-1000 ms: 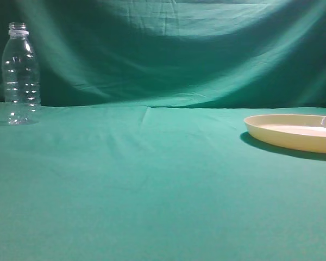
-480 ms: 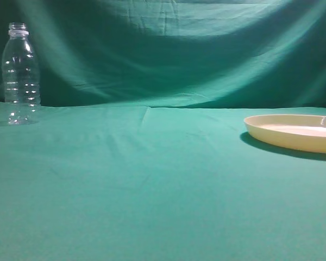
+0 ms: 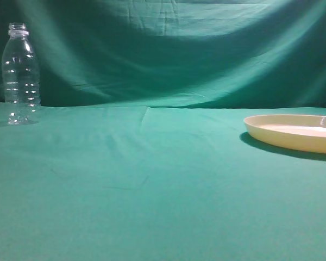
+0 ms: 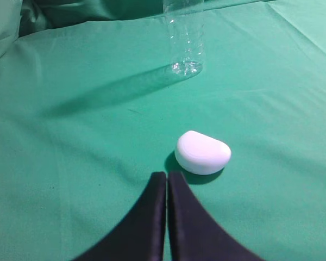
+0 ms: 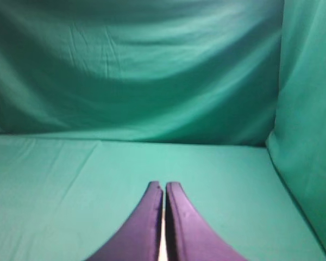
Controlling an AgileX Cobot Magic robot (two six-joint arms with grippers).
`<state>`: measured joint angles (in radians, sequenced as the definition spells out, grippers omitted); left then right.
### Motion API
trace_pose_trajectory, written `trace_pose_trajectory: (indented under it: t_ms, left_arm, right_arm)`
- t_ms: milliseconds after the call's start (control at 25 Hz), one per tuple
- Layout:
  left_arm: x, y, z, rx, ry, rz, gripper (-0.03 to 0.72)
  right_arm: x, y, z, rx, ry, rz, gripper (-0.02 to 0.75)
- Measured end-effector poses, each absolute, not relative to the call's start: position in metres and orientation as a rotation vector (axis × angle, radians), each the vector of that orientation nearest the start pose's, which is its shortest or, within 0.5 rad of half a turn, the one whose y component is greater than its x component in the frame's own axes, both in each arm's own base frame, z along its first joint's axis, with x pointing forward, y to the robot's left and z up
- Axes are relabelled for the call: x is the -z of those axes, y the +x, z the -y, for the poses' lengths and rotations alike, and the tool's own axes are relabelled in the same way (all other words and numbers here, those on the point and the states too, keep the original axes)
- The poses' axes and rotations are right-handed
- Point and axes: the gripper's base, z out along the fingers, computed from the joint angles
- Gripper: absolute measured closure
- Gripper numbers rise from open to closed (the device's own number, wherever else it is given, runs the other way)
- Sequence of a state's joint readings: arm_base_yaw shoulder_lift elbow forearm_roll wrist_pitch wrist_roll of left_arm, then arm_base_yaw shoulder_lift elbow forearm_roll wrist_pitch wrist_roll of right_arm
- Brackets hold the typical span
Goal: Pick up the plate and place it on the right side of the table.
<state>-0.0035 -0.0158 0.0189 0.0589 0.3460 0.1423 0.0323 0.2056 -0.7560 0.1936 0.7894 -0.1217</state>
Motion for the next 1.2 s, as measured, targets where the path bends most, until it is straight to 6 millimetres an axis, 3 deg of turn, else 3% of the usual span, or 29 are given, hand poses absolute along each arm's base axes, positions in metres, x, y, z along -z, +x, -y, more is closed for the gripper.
trace_pose_trajectory:
  t_ms: [240, 440, 680, 960, 1120, 1200]
  left_arm:
    - [-0.177, 0.053, -0.002, -0.155, 0.170, -1.827, 0.688]
    - [-0.177, 0.053, -0.002, -0.155, 0.170, -1.827, 0.688]
    - [-0.177, 0.053, -0.002, -0.155, 0.170, -1.827, 0.688]
    - [-0.177, 0.053, -0.002, -0.155, 0.170, -1.827, 0.688]
    - [-0.177, 0.053, -0.002, -0.155, 0.170, -1.827, 0.688]
    - [-0.177, 0.053, -0.002, -0.155, 0.170, -1.827, 0.688]
  right_arm:
    - [-0.372, -0.017, -0.011, -0.131, -0.125, -1.601, 0.738]
    - [-0.364, -0.008, -0.008, -0.077, -0.122, -1.589, 0.738]
    - [-0.302, 0.023, -0.006, -0.027, -0.132, -1.725, 0.738]
    - [-0.227, 0.047, -0.005, -0.019, -0.090, -1.663, 0.738]
    - [-0.192, 0.055, -0.004, -0.021, -0.075, -1.694, 0.738]
    - [-0.187, 0.056, -0.004, -0.029, -0.067, -1.702, 0.738]
